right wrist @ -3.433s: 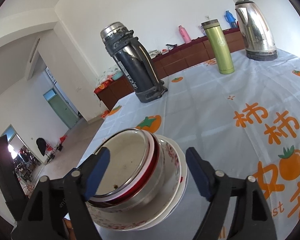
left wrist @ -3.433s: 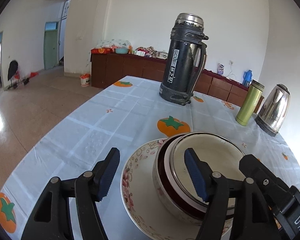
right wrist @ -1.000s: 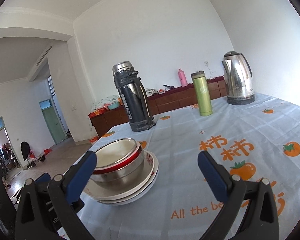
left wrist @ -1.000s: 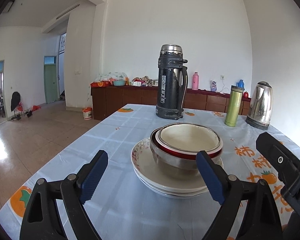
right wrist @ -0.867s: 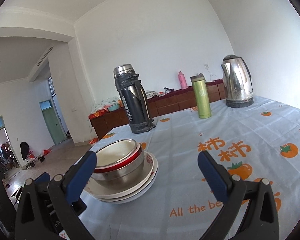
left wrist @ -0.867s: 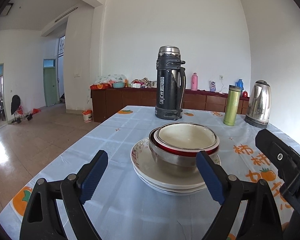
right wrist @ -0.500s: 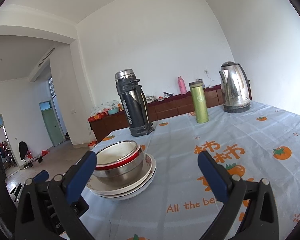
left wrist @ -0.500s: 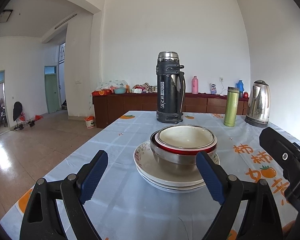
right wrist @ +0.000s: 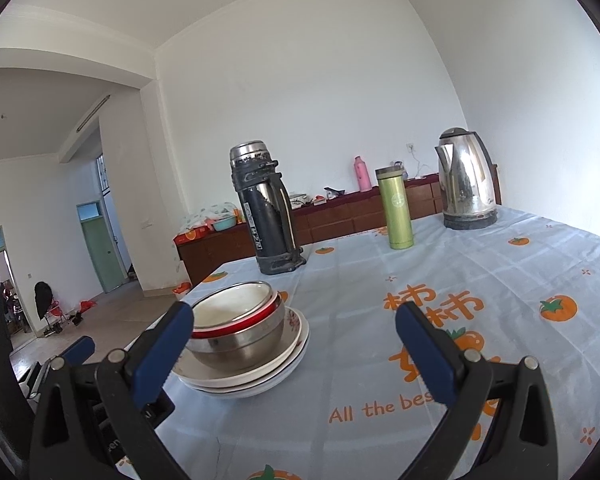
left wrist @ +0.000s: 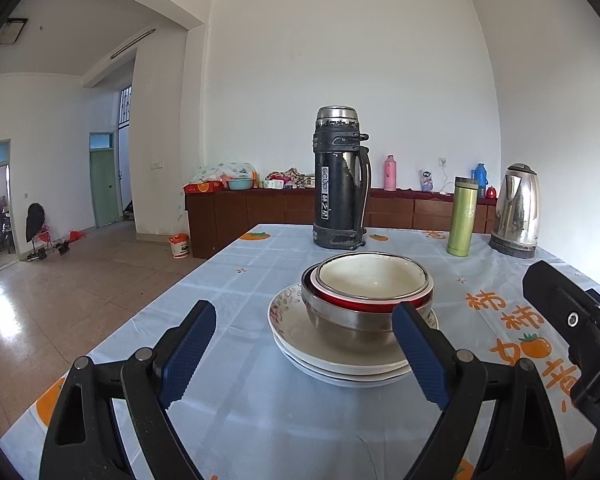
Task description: Organize plates and bowls
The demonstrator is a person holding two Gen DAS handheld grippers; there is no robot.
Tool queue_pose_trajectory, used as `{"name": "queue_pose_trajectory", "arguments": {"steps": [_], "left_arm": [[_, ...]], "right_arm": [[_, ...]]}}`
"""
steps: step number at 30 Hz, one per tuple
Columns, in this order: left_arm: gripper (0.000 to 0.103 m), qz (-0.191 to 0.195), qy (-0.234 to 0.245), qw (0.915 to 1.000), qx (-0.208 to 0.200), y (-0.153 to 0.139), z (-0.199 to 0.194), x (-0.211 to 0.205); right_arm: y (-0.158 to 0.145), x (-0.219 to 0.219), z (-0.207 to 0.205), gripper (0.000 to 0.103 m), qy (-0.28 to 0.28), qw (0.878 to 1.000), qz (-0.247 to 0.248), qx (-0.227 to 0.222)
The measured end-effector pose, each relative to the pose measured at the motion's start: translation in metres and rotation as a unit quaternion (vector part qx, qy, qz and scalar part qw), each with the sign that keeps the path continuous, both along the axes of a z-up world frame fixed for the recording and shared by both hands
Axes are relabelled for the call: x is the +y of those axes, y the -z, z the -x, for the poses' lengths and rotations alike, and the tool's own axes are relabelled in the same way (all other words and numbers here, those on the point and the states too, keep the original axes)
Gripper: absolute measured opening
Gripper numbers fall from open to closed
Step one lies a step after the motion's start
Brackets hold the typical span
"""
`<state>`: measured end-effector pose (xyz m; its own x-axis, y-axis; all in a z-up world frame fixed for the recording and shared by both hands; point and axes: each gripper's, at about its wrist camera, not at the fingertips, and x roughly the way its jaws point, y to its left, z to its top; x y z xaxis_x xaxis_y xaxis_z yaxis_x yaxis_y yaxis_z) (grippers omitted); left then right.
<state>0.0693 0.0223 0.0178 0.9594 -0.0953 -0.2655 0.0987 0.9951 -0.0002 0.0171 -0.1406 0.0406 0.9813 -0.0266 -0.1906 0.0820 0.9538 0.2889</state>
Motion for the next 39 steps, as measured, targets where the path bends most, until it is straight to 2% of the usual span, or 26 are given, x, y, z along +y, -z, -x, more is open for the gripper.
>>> {"name": "queue_pose_trajectory", "arguments": {"steps": [39], "left_arm": [[0.091, 0.000, -0.002, 1.0000, -0.003, -0.0014, -0.0007, -0.0014]], "right_arm": [[0.0009, -0.0020, -0.0002, 0.103, -0.002, 1.000, -0.002, 0.003]]}}
